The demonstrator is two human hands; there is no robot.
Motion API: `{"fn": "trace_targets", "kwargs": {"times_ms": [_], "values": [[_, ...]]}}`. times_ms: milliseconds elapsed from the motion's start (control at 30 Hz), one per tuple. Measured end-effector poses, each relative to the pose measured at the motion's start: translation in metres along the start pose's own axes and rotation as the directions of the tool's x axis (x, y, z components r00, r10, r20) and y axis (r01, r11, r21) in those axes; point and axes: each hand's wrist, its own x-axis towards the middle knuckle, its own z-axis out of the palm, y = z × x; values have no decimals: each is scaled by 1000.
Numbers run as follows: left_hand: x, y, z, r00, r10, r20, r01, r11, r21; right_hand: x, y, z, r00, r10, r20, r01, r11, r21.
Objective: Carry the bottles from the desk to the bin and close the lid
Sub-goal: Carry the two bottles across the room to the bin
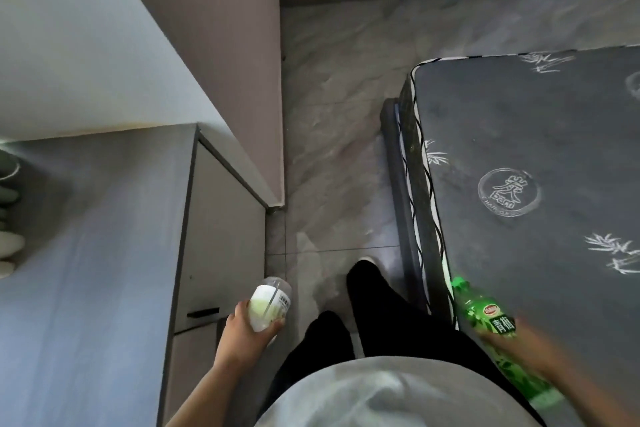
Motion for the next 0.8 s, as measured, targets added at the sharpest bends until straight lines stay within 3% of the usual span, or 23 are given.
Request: {"fn": "trace_targets", "kwargs": {"times_ms": [200, 533, 800], "values": [[49, 68, -2, 1000, 15, -21, -15, 999, 40, 49, -31, -47, 999, -10, -35, 11, 999, 30], [96, 126, -22, 989, -150, -19, 149, 988, -30, 120, -144, -146, 982, -176, -65, 181, 980, 80], [182, 204, -61, 995, -94, 16, 94, 996, 13, 167, -193, -181, 994, -12, -108, 18, 998, 56]]}}
